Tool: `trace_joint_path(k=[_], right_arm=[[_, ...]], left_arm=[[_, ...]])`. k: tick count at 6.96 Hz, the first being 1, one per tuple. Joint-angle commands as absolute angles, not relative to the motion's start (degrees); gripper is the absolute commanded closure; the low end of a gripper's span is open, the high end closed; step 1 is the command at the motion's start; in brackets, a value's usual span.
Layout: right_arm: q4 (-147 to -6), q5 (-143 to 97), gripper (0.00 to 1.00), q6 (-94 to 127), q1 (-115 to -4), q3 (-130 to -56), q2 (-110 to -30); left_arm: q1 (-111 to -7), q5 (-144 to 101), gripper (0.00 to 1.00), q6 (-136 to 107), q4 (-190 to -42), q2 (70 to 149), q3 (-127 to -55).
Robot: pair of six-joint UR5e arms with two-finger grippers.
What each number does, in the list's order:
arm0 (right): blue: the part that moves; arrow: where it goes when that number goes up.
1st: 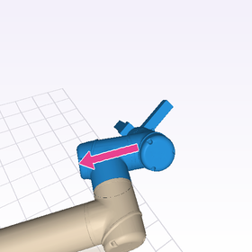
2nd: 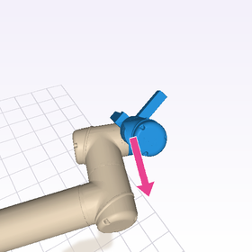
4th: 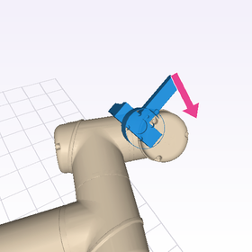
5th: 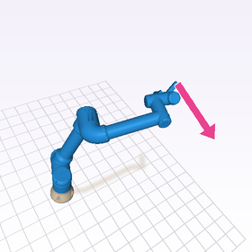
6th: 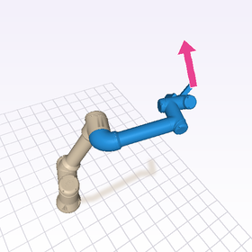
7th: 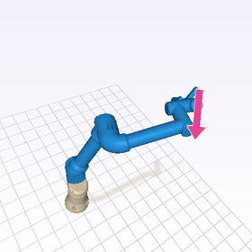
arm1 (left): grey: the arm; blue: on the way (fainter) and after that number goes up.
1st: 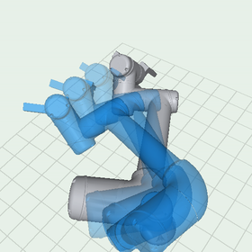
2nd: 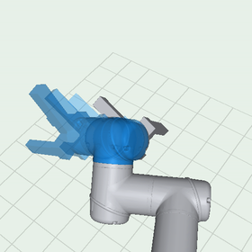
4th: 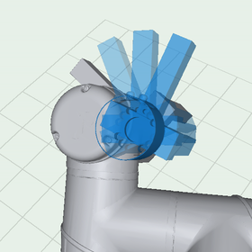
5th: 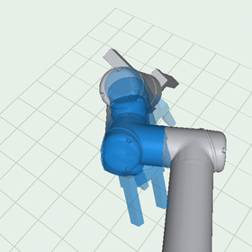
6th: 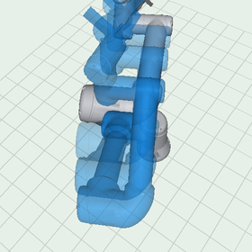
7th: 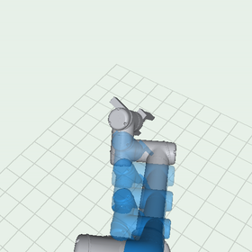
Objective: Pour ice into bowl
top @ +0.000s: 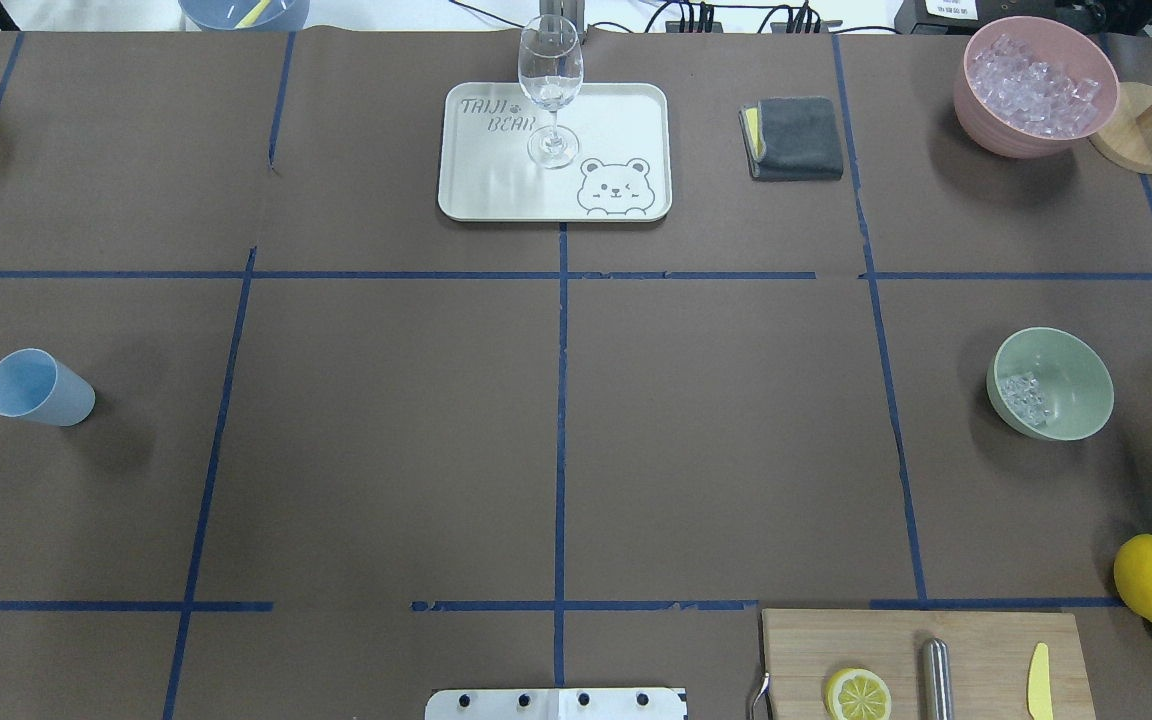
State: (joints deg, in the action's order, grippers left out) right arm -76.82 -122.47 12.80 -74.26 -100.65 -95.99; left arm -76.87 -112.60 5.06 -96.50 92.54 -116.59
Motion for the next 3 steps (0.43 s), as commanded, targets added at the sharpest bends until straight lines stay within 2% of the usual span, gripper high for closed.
trace_joint_path(k=[1,3], right_arm=[[-83.3,-130.54,0.0,1.96,-82.32,-100.99,-94.66],[-84.2,-137.0,0.0,1.76,-86.73,-100.46,-95.27]], left_arm=[[-81.9,-116.51,0.0,14.02,-84.41,99.83,-112.08],[-88.75,-133.59,0.0,15.11,-85.16,99.15,-100.44]])
